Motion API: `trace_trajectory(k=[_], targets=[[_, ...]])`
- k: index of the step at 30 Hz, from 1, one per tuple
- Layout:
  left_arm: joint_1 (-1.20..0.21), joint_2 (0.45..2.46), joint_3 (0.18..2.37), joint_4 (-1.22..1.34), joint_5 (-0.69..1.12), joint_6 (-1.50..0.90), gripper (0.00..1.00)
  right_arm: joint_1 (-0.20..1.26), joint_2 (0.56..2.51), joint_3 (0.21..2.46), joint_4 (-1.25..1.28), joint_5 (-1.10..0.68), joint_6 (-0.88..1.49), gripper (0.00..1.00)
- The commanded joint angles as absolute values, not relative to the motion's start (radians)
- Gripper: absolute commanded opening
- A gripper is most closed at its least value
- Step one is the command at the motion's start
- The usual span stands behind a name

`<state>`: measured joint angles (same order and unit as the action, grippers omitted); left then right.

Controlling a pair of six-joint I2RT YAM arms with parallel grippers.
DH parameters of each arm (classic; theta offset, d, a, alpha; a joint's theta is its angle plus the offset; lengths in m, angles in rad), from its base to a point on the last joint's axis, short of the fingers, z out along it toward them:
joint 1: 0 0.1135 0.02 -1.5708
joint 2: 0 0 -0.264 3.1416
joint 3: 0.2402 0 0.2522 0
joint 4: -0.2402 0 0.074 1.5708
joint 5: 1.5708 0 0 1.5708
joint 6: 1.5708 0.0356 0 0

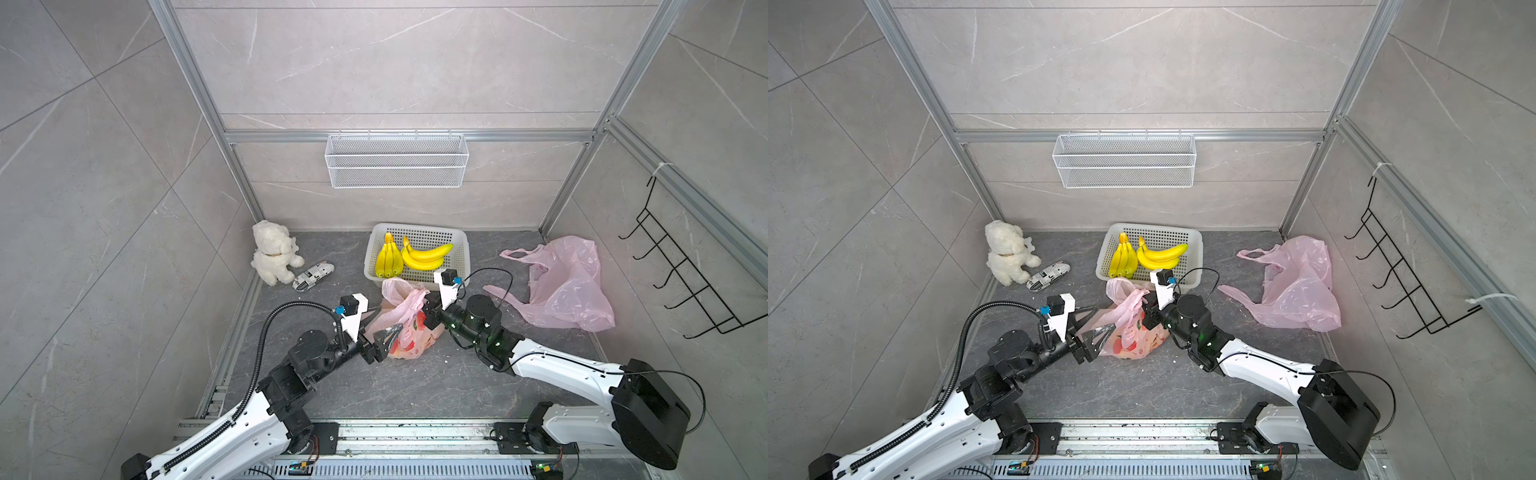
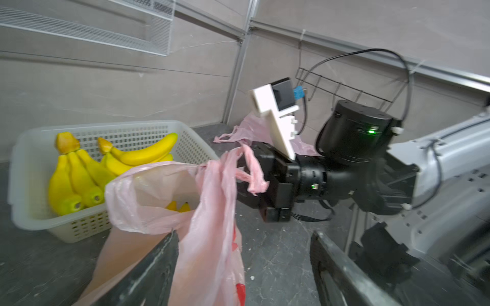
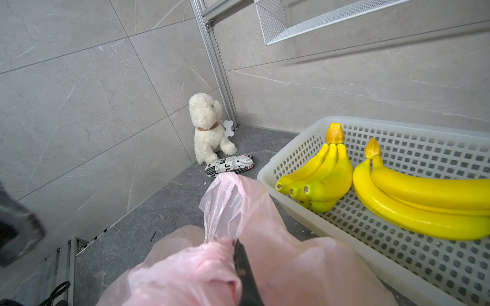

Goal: Place the banana into a plastic bag & tie a knot
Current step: Cross the plastic bag at the center of the board.

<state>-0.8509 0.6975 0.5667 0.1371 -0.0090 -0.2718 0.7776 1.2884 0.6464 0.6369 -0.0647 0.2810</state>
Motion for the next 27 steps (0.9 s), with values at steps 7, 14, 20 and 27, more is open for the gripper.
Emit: trace_trajectory(k=[7, 14, 20, 27], targets=[[-0.681, 1.016, 0.810, -0.044, -0.083, -0.327, 0.77, 0.778, 1.307, 0.622, 0.705, -0.084, 0.261, 0.00], [-0.655, 1.161, 0.878, -0.067, 0.068, -0.286, 0.71, 0.778, 1.307, 0.613, 0.721, -0.093, 0.245, 0.00], [-0.676, 1.151, 0.765, 0.113, 0.312, -0.280, 0.67, 0.778, 1.332, 0.618, 0.744, -0.070, 0.252, 0.00], [-0.729, 1.146, 0.653, 0.297, 0.373, -0.352, 0.67, 0.776, 1.362, 0.622, 0.804, -0.069, 0.262, 0.00]])
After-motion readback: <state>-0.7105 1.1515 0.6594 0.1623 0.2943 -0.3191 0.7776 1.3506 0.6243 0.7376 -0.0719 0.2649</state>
